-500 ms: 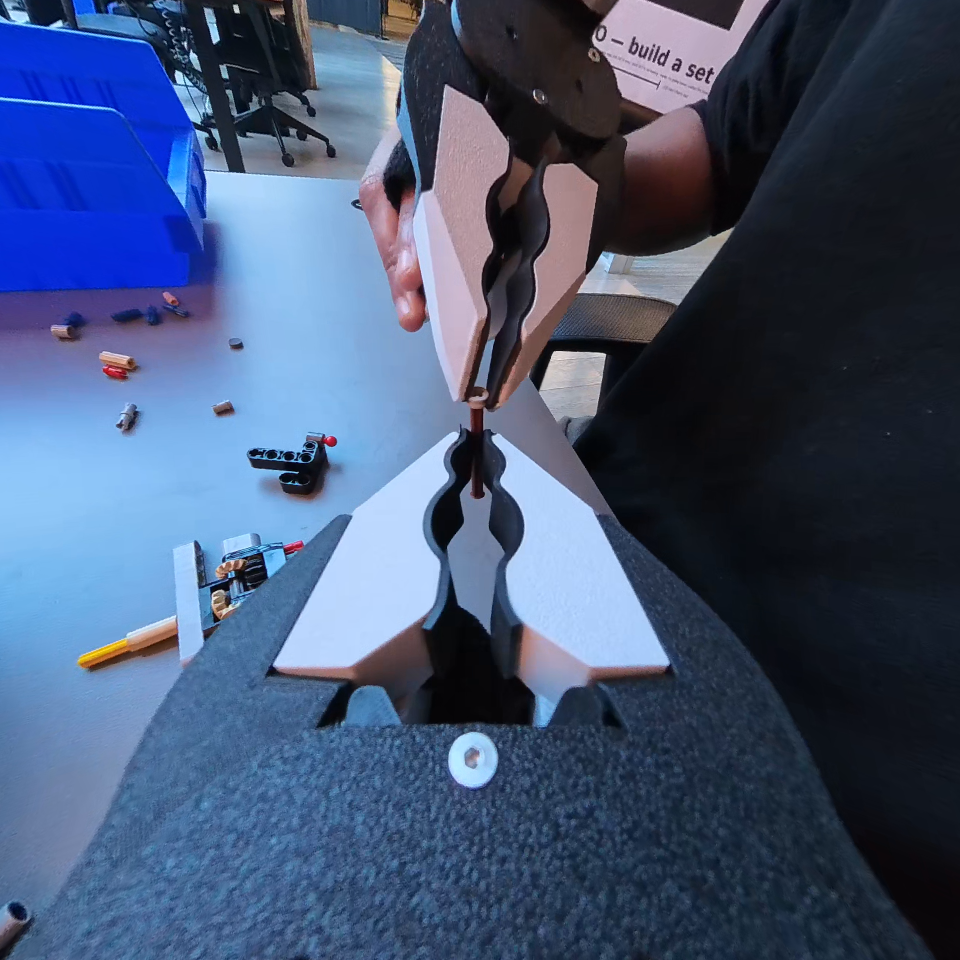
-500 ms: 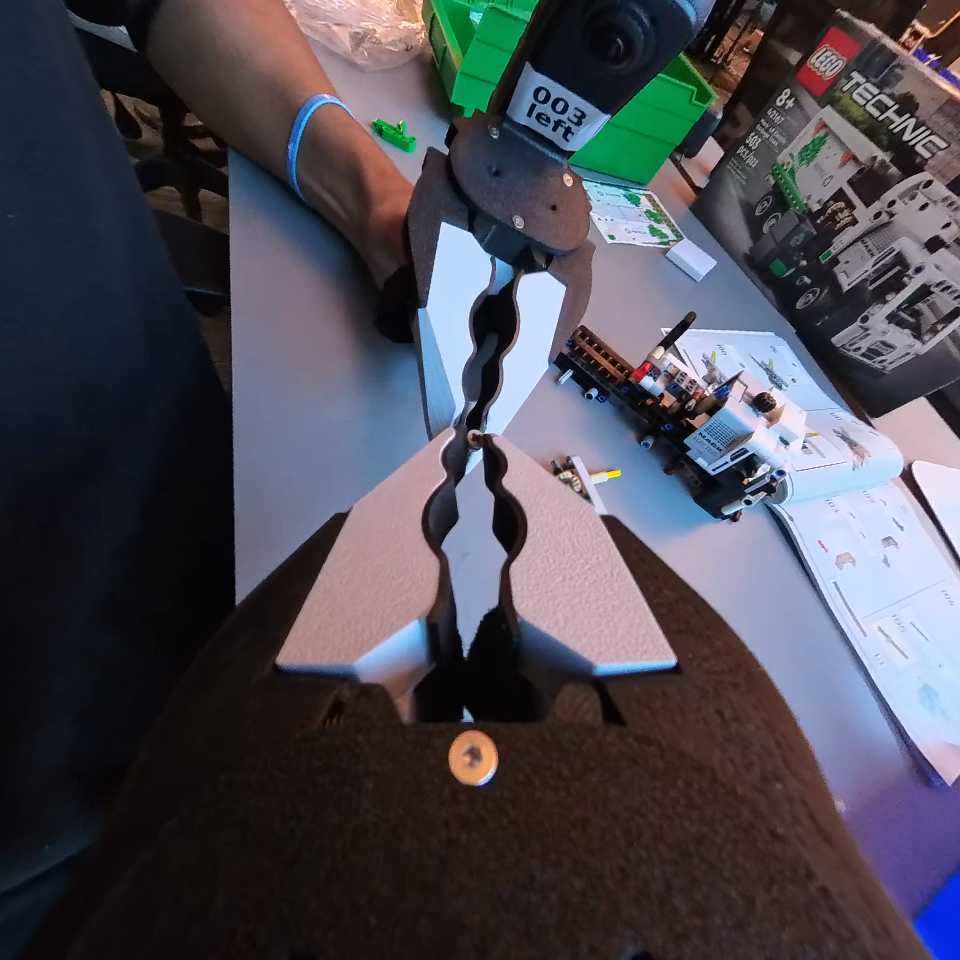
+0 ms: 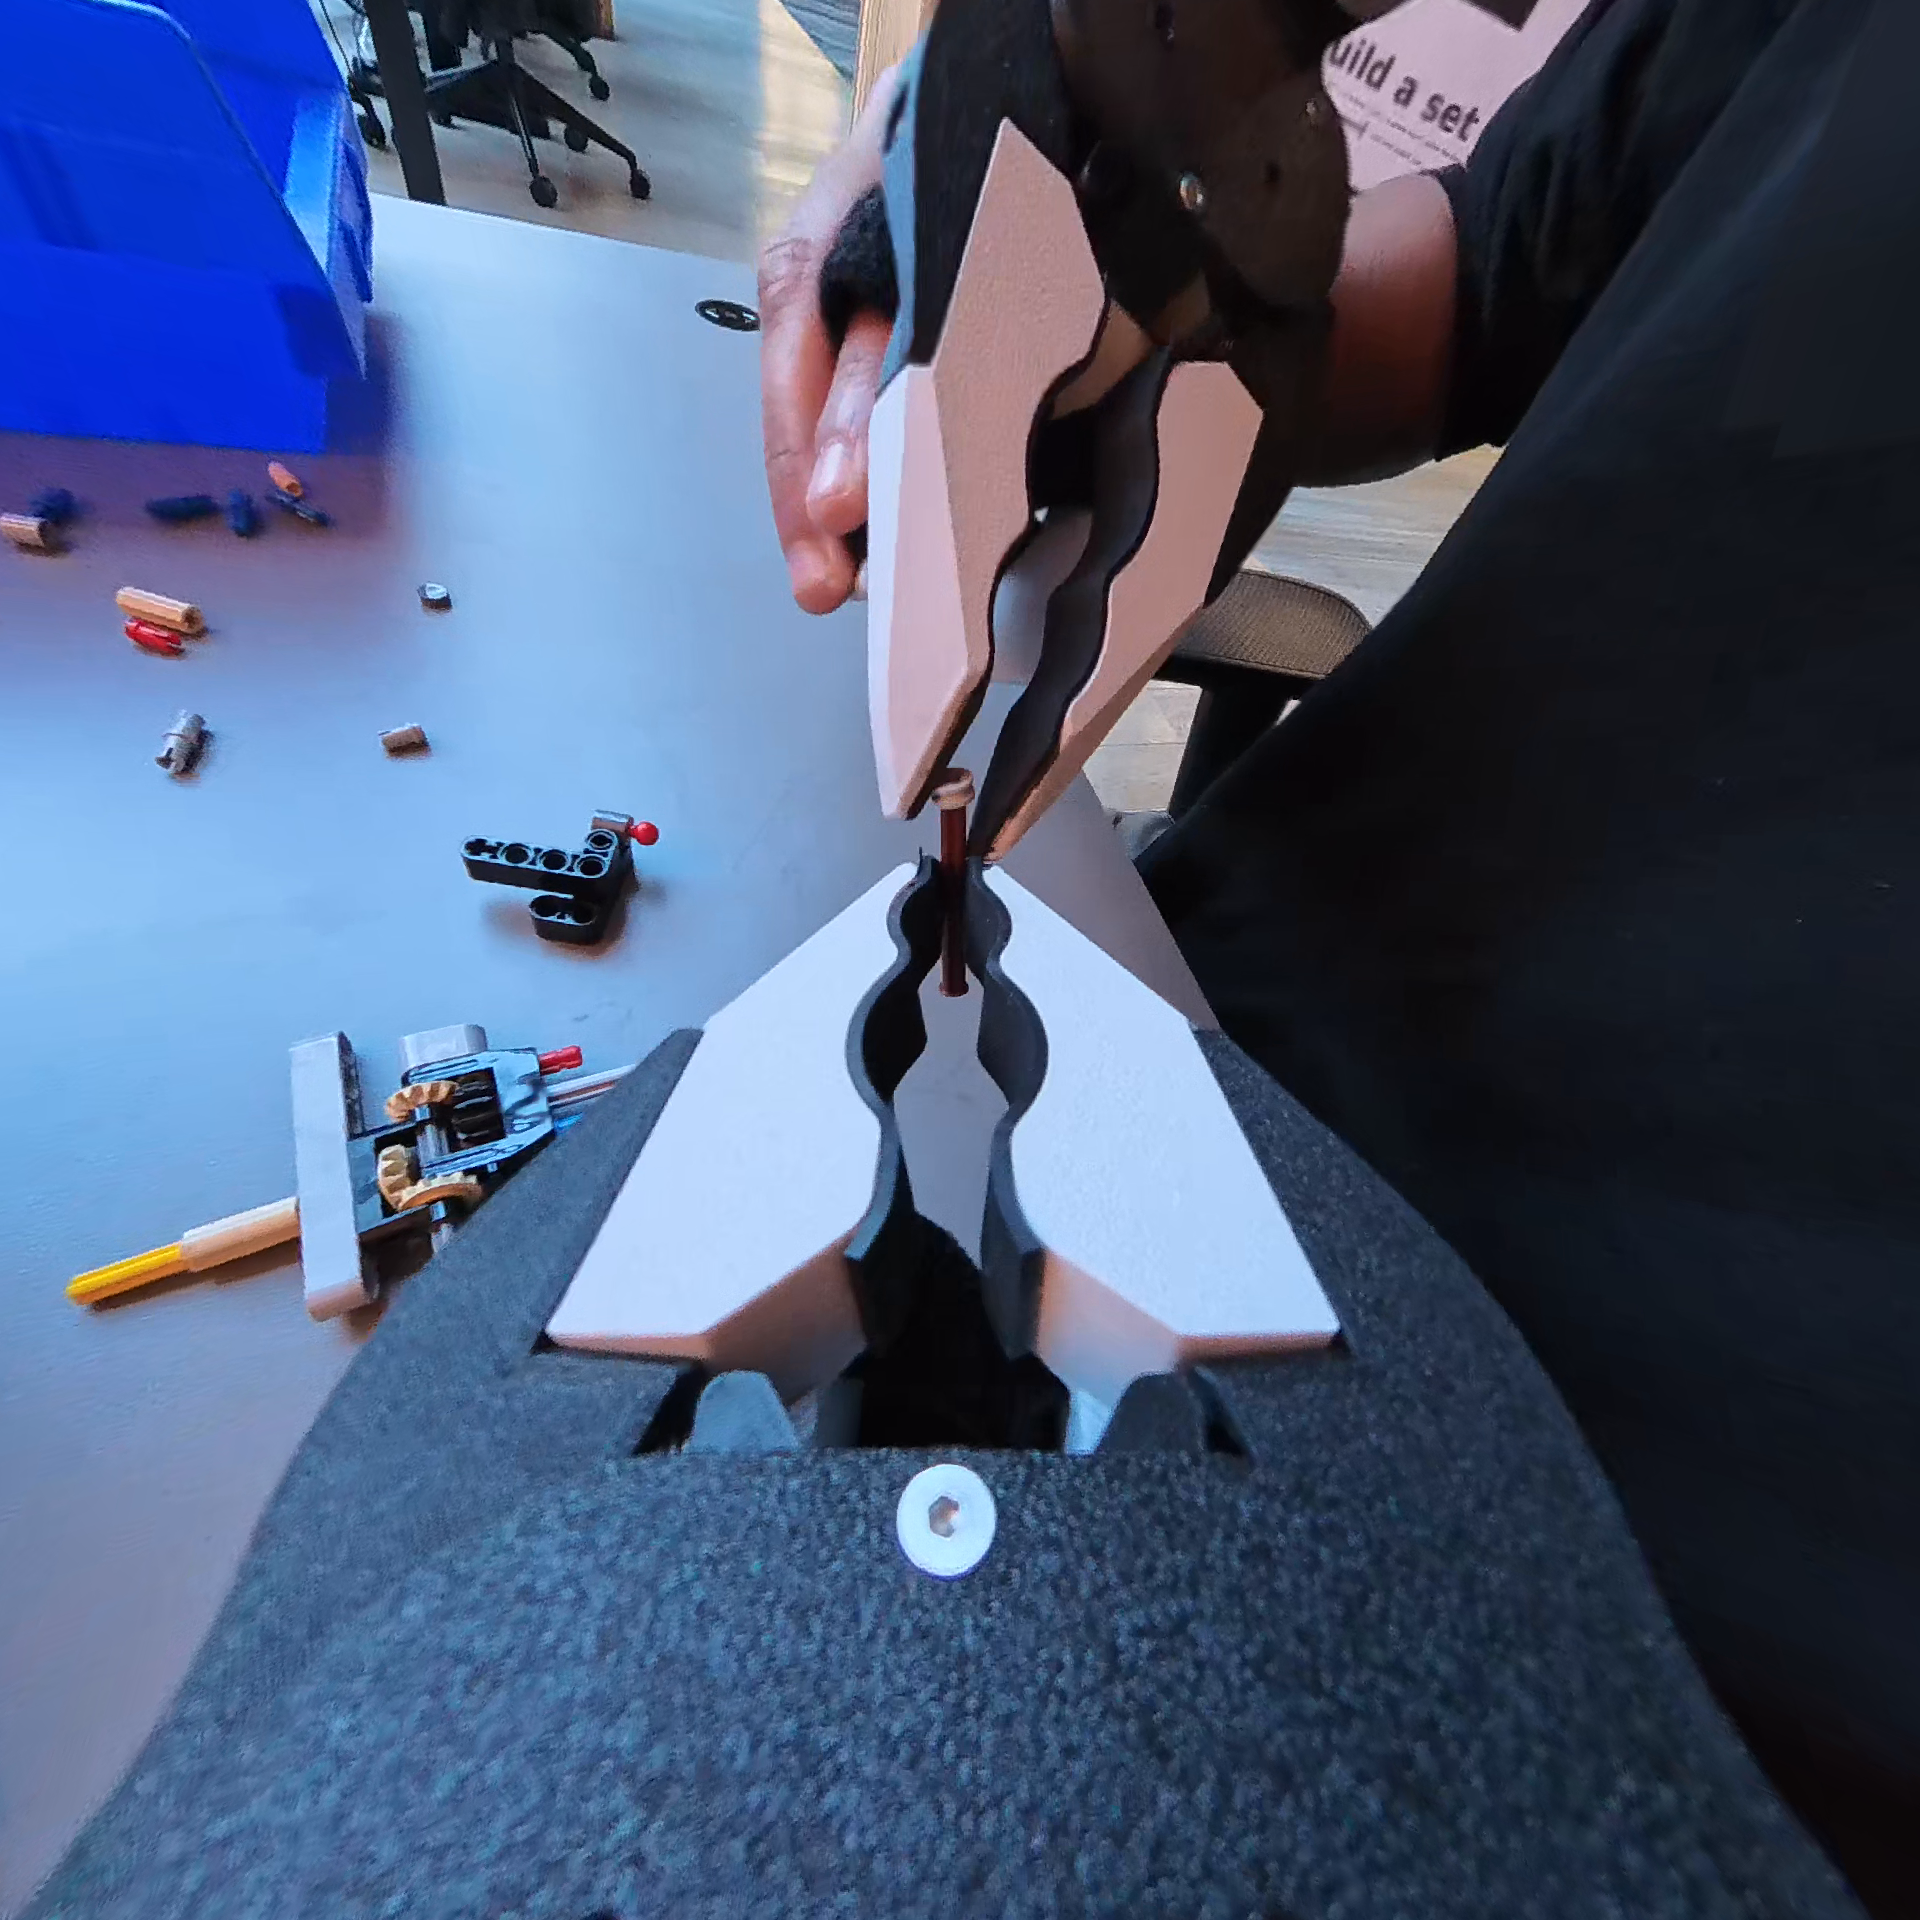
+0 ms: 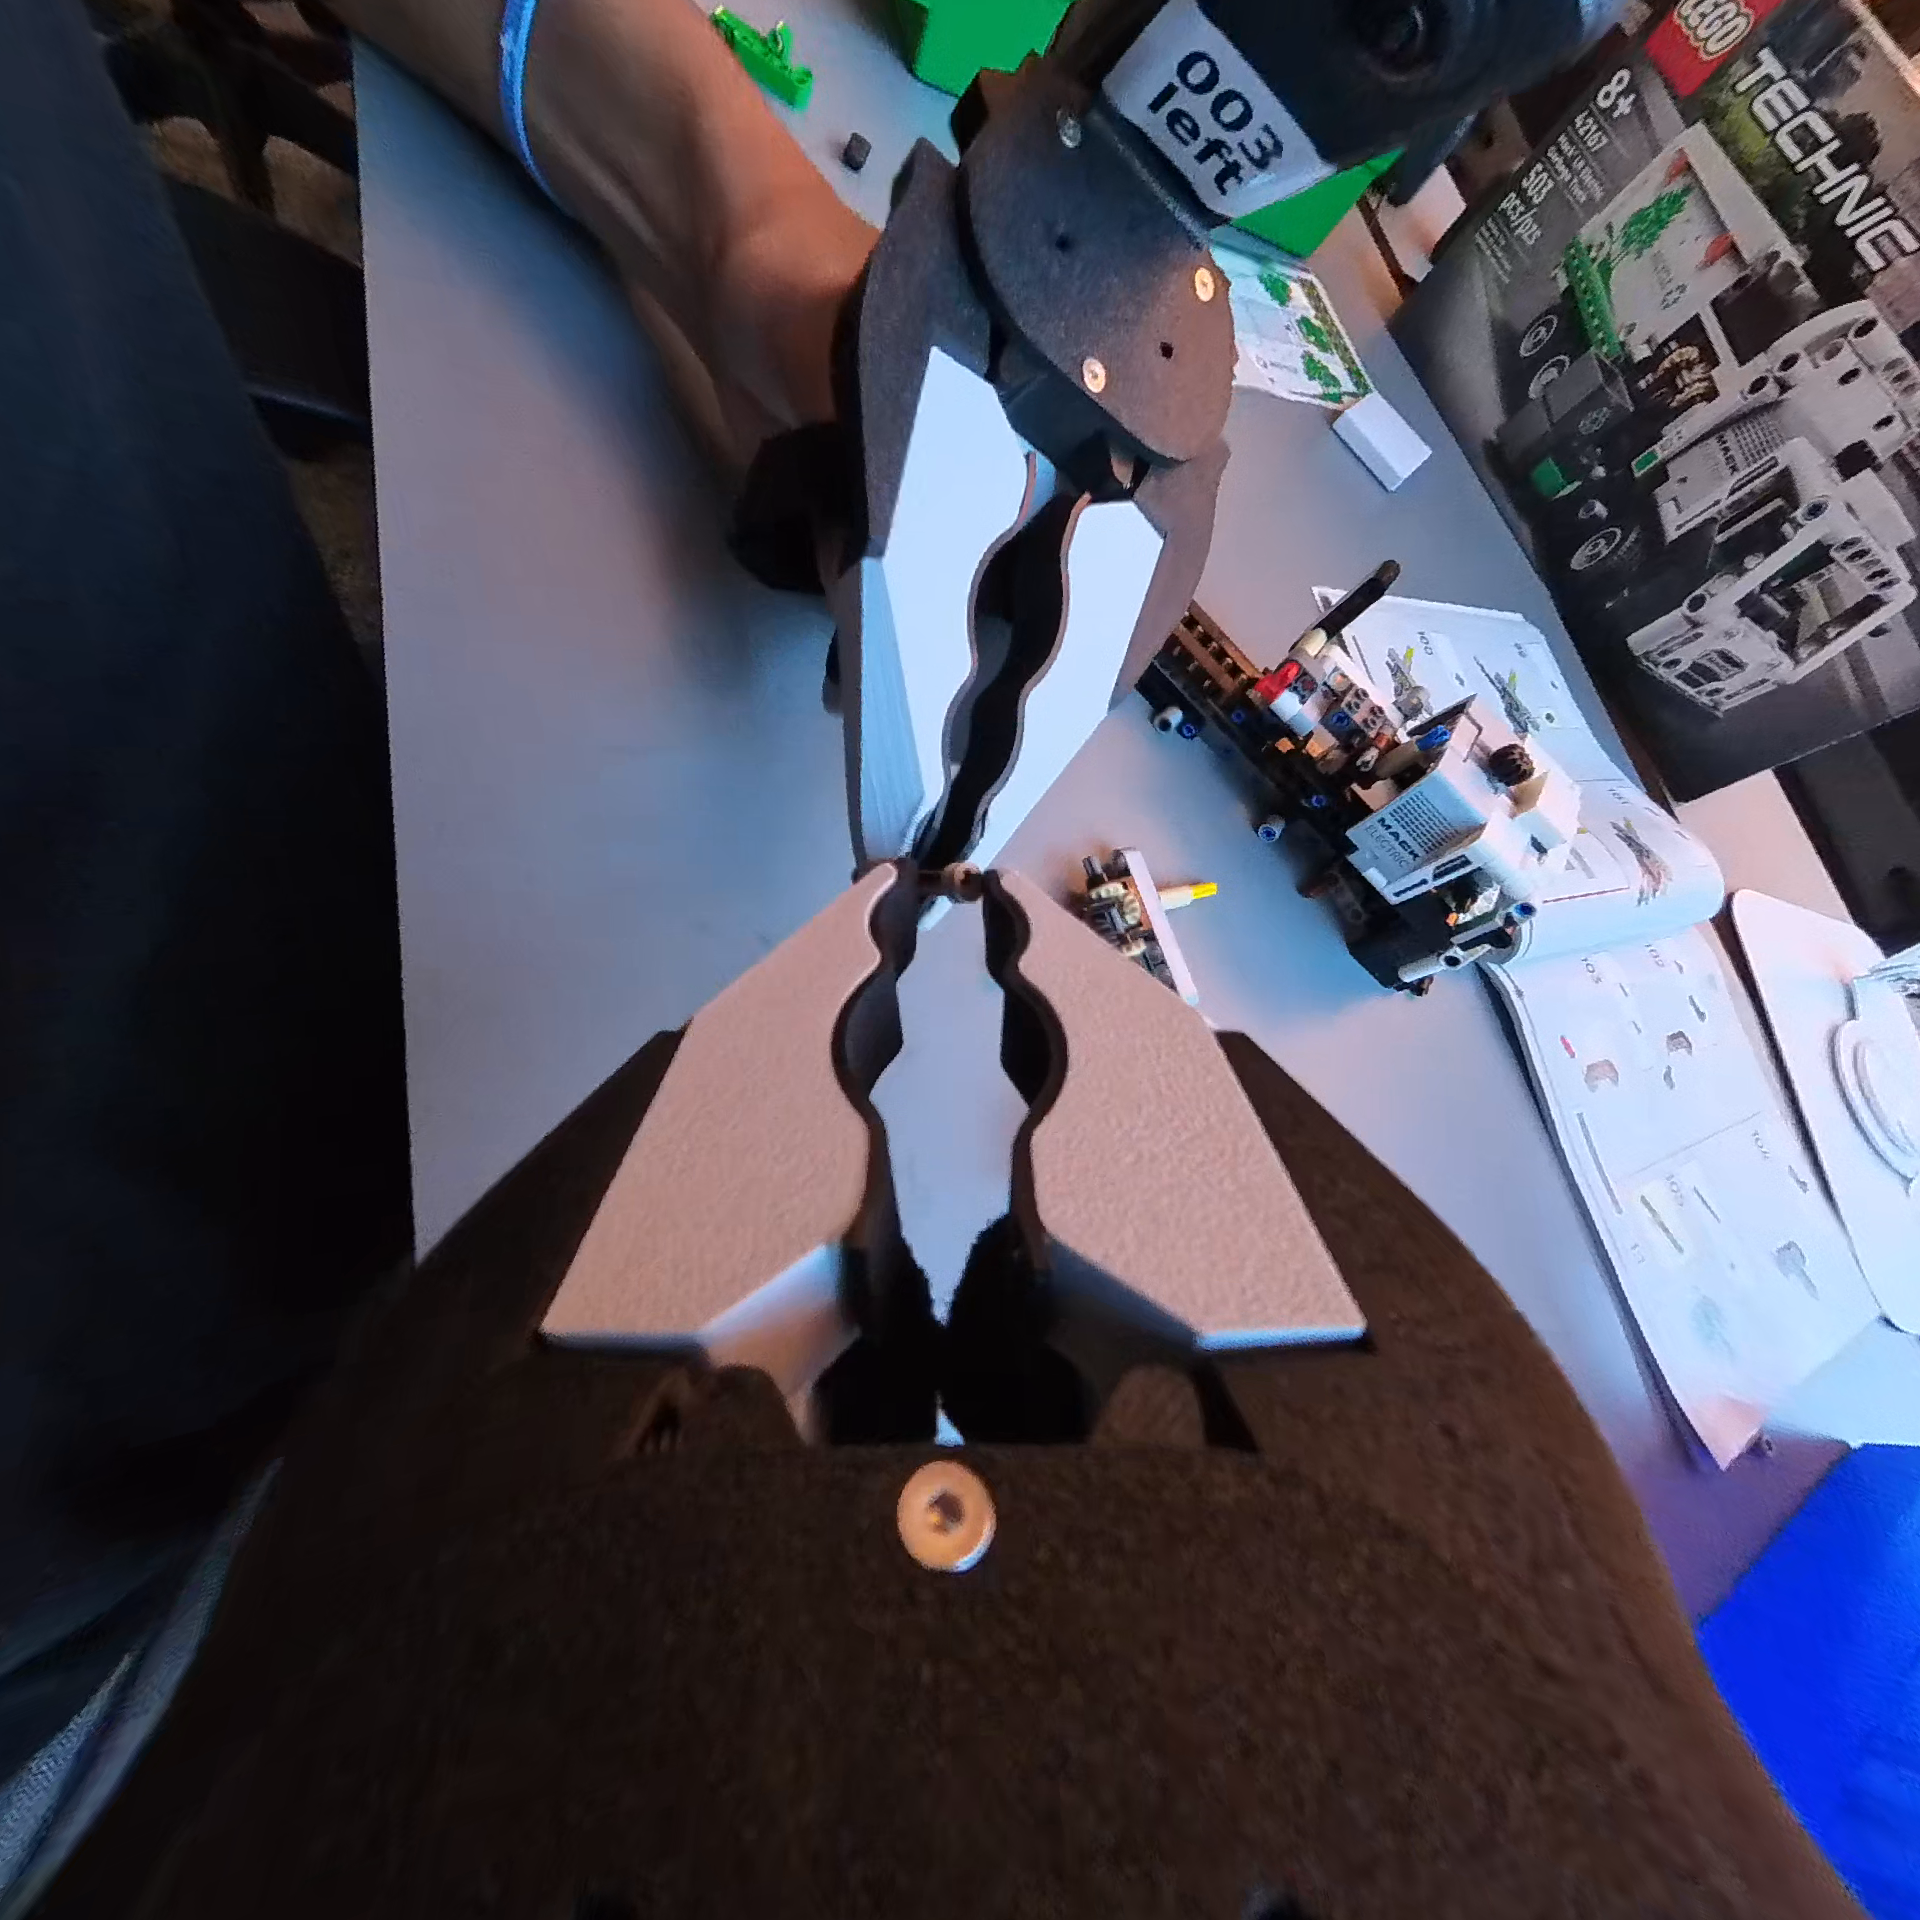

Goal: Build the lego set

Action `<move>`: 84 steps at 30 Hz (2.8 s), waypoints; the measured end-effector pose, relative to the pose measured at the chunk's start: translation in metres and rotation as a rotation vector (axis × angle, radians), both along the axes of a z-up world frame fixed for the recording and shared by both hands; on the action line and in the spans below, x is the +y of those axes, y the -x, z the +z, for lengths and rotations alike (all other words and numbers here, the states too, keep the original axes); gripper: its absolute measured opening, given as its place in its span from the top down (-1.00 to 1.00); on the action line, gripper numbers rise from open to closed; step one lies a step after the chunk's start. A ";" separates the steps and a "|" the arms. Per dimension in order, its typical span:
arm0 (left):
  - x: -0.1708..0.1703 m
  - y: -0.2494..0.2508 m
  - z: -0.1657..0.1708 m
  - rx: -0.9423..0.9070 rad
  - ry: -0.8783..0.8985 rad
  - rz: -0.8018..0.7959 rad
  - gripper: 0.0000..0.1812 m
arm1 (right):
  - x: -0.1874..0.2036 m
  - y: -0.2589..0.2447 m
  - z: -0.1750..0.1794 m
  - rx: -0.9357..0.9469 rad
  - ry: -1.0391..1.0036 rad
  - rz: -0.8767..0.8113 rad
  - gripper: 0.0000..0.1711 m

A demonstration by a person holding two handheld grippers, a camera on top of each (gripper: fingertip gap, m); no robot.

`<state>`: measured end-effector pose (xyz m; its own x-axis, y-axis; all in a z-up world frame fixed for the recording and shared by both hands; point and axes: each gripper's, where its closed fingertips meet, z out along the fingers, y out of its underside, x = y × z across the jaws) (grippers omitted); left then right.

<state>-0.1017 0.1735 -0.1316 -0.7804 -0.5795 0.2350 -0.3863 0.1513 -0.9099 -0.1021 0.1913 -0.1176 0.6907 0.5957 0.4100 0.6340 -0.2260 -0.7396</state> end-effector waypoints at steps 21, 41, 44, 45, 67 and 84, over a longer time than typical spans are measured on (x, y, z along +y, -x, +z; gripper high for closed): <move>0.006 0.002 -0.002 0.007 -0.015 0.068 1.00 | -0.007 -0.038 0.006 0.078 0.052 -0.166 0.76; 0.019 0.004 0.009 -0.083 0.003 0.172 0.99 | -0.017 -0.155 -0.056 0.363 0.216 -0.846 0.79; 0.017 0.004 0.008 -0.094 -0.016 0.164 0.99 | -0.011 -0.164 -0.062 0.318 0.232 -0.838 0.79; 0.016 0.005 0.009 -0.095 -0.015 0.159 0.99 | -0.009 -0.166 -0.064 0.305 0.233 -0.836 0.80; 0.020 0.002 0.012 -0.086 0.021 0.167 0.99 | -0.002 -0.165 -0.071 0.295 0.232 -0.753 0.90; 0.034 -0.010 0.015 -0.147 -0.014 0.265 1.00 | -0.002 -0.160 -0.069 0.226 0.189 -0.710 0.93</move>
<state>-0.0921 0.2079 -0.1164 -0.6268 -0.7696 0.1216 -0.2785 0.0756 -0.9575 0.0581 0.1888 -0.1869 0.9885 0.0237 0.1490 0.1276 -0.6581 -0.7421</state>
